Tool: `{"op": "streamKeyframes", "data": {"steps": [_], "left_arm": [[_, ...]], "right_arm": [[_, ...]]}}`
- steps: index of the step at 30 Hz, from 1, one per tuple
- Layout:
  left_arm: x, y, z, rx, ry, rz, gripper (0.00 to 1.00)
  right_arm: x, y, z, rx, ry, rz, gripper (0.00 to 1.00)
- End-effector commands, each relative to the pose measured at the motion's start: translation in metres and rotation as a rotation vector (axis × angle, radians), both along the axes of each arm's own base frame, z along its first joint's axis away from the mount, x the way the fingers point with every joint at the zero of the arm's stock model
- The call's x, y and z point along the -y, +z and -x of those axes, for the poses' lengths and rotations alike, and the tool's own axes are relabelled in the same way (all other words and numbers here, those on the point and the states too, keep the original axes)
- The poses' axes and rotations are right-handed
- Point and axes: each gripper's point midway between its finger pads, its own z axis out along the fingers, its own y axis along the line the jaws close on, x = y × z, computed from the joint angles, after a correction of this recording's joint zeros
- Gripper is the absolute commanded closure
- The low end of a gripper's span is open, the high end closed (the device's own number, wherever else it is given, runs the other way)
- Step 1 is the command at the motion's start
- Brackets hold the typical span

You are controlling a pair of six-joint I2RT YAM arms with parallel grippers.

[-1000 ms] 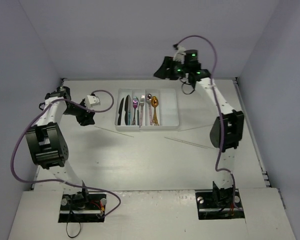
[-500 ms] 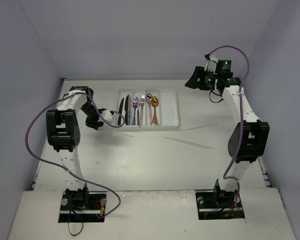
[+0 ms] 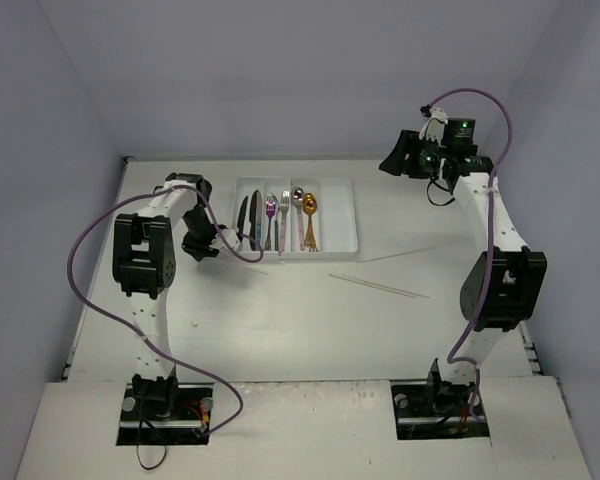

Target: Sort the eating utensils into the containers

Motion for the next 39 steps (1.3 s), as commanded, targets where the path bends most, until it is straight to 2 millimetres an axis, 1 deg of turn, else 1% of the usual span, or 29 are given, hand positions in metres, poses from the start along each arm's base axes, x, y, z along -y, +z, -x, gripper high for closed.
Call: {"op": "streamKeyframes", "data": {"steps": [1,5,7,10,11,13,14,16,17,19,20,21,23,24,25,27,30,31,34,36,37,38,39], "left_arm": [[0.001,0.01,0.02,-0.038,0.015,-0.076,0.72],[0.007,0.01,0.035,-0.031,0.036,-0.082,0.81],[0.009,0.007,0.048,-0.023,0.026,-0.096,0.86],[0.015,0.001,0.061,-0.003,0.041,-0.116,0.98],[0.016,-0.001,0.068,-0.011,0.052,-0.121,1.0],[0.022,0.004,0.078,-0.007,0.076,-0.116,1.0],[0.028,0.009,0.083,0.0,0.08,-0.105,1.0],[0.035,0.012,0.098,-0.008,0.087,-0.094,1.0],[0.036,0.013,0.098,-0.008,0.1,-0.094,1.0],[0.05,0.028,0.108,0.02,0.13,-0.059,1.0],[0.058,0.034,0.109,0.029,0.144,-0.044,1.0],[0.063,0.041,0.11,0.034,0.194,-0.021,1.0],[0.079,0.065,0.106,0.058,0.267,0.074,1.0],[0.089,0.079,0.106,0.065,0.299,0.131,1.0],[0.097,0.094,0.105,0.067,0.335,0.185,1.0],[0.113,0.123,0.109,0.069,0.387,0.293,1.0],[0.138,0.154,0.115,0.004,0.478,0.435,1.0],[0.148,0.166,0.117,-0.044,0.526,0.488,1.0],[0.168,0.186,0.121,-0.189,0.65,0.581,1.0],[0.179,0.197,0.112,-0.221,0.711,0.639,1.0],[0.184,0.203,0.109,-0.251,0.758,0.668,1.0],[0.19,0.212,0.105,-0.307,0.84,0.701,1.0],[0.194,0.217,0.103,-0.322,0.864,0.726,1.0]], "right_arm": [[0.011,0.035,0.005,0.104,-0.016,0.023,0.47],[0.015,0.032,0.007,0.099,-0.024,0.03,0.47],[0.017,0.032,0.009,0.1,-0.027,0.032,0.47],[0.019,0.033,0.011,0.102,-0.029,0.037,0.49],[0.019,0.033,0.012,0.1,-0.031,0.038,0.49],[0.021,0.034,0.014,0.101,-0.033,0.04,0.5],[0.021,0.033,0.016,0.1,-0.032,0.04,0.5],[0.022,0.032,0.018,0.098,-0.034,0.042,0.5],[0.022,0.032,0.02,0.095,-0.034,0.042,0.51],[0.023,0.033,0.023,0.096,-0.035,0.043,0.52],[0.023,0.033,0.024,0.098,-0.032,0.042,0.53],[0.025,0.034,0.025,0.1,-0.031,0.04,0.53],[0.025,0.04,0.028,0.115,-0.02,0.035,0.54],[0.025,0.043,0.029,0.124,-0.011,0.032,0.52],[0.025,0.047,0.03,0.134,0.004,0.029,0.47],[0.03,0.053,0.031,0.151,0.014,0.019,0.35],[0.032,0.06,0.032,0.165,0.027,0.006,0.26],[0.033,0.061,0.033,0.168,0.036,-0.001,0.22],[0.023,0.066,0.037,0.171,0.081,-0.038,0.15],[0.012,0.07,0.04,0.173,0.119,-0.062,0.12],[0.005,0.073,0.041,0.176,0.144,-0.076,0.11],[-0.006,0.079,0.044,0.184,0.181,-0.093,0.1],[-0.015,0.086,0.046,0.199,0.219,-0.105,0.1]]}}
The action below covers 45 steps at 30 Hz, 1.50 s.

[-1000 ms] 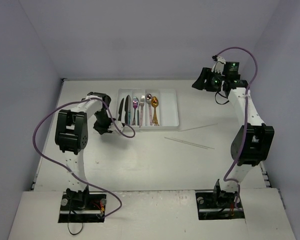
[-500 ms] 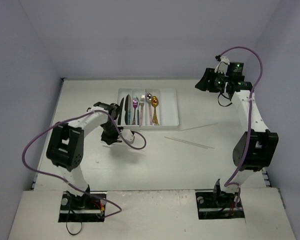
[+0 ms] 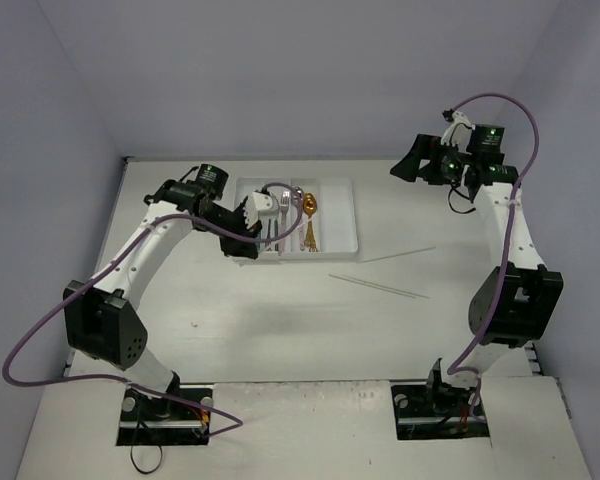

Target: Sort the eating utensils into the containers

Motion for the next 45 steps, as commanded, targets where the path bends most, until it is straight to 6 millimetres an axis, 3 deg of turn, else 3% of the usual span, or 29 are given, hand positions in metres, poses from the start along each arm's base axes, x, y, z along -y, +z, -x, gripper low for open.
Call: {"op": "streamKeyframes", "data": {"steps": [1,7,9,12,15,19,24,34,38,39,40,42,43,45], "left_arm": [[0.037,0.05,-0.009,-0.211,0.223,0.279,1.0],[0.062,0.08,-0.045,-0.322,0.463,0.508,1.0],[0.065,0.092,-0.053,-0.303,0.499,0.564,1.0],[0.066,0.093,-0.056,-0.306,0.52,0.583,1.0],[0.067,0.095,-0.058,-0.307,0.522,0.594,1.0],[0.069,0.098,-0.059,-0.295,0.513,0.612,1.0],[0.07,0.1,-0.06,-0.284,0.511,0.619,1.0],[0.068,0.092,-0.061,-0.25,0.515,0.605,1.0],[0.067,0.089,-0.063,-0.241,0.52,0.598,1.0],[0.067,0.088,-0.063,-0.242,0.519,0.595,1.0],[0.067,0.088,-0.063,-0.242,0.518,0.595,1.0],[0.066,0.086,-0.064,-0.24,0.528,0.58,0.9],[0.063,0.085,-0.065,-0.241,0.545,0.57,0.6],[0.058,0.083,-0.066,-0.233,0.563,0.551,0.26]], "right_arm": [[-0.055,0.072,0.016,0.183,0.212,-0.071,0.1],[-0.145,0.087,0.047,0.191,0.468,-0.135,0.13],[-0.16,0.086,0.051,0.182,0.497,-0.141,0.14],[-0.194,0.079,0.063,0.161,0.561,-0.146,0.15],[-0.216,0.072,0.065,0.13,0.589,-0.163,0.16],[-0.231,0.066,0.058,0.089,0.585,-0.196,0.2],[-0.244,0.067,0.048,0.049,0.577,-0.278,0.31],[-0.27,0.059,0.049,0.013,0.631,-0.33,0.52],[-0.276,0.056,0.049,0.003,0.648,-0.341,0.71],[-0.277,0.057,0.049,0.003,0.652,-0.344,0.84],[-0.278,0.056,0.048,-0.001,0.651,-0.346,0.92],[-0.276,0.055,0.047,0.001,0.644,-0.343,1.0],[-0.274,0.054,0.045,0.0,0.64,-0.343,1.0],[-0.265,0.055,0.038,0.01,0.616,-0.339,1.0]]}}
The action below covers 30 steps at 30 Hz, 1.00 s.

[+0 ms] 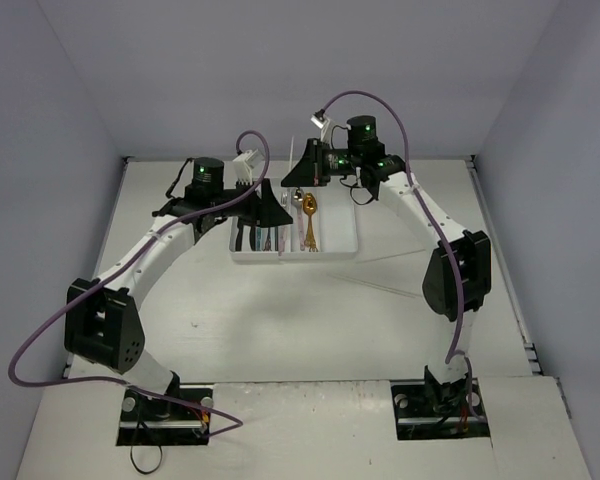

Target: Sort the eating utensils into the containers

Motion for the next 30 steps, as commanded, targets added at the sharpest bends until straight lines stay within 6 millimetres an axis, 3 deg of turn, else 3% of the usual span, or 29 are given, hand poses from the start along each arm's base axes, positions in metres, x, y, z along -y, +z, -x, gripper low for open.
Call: {"op": "streamKeyframes", "data": {"steps": [1,3,8,11,14,17,24,30], "left_arm": [[-0.01,0.035,-0.003,0.142,0.013,-0.015,0.19],[-0.022,0.035,-0.004,0.162,0.026,-0.055,0.14],[-0.078,0.016,-0.019,0.108,0.205,-0.192,0.14],[-0.117,-0.002,-0.034,0.045,0.359,-0.35,0.14],[-0.143,-0.02,-0.033,-0.037,0.46,-0.472,0.14],[-0.157,-0.026,-0.034,-0.051,0.523,-0.511,0.14],[-0.17,-0.031,-0.032,-0.052,0.552,-0.545,0.13],[-0.181,-0.032,-0.031,-0.048,0.576,-0.565,0.13]], "right_arm": [[0.017,0.035,-0.017,0.126,-0.026,-0.051,1.0],[0.037,0.032,-0.032,0.136,-0.081,-0.035,1.0],[0.124,-0.007,-0.089,0.189,-0.352,0.173,1.0],[0.147,-0.035,-0.104,0.198,-0.447,0.337,1.0],[0.152,-0.049,-0.113,0.188,-0.497,0.404,1.0],[0.149,-0.062,-0.121,0.181,-0.525,0.446,1.0],[0.138,-0.105,-0.13,0.15,-0.497,0.509,1.0],[0.132,-0.142,-0.122,0.056,-0.468,0.517,1.0]]}}
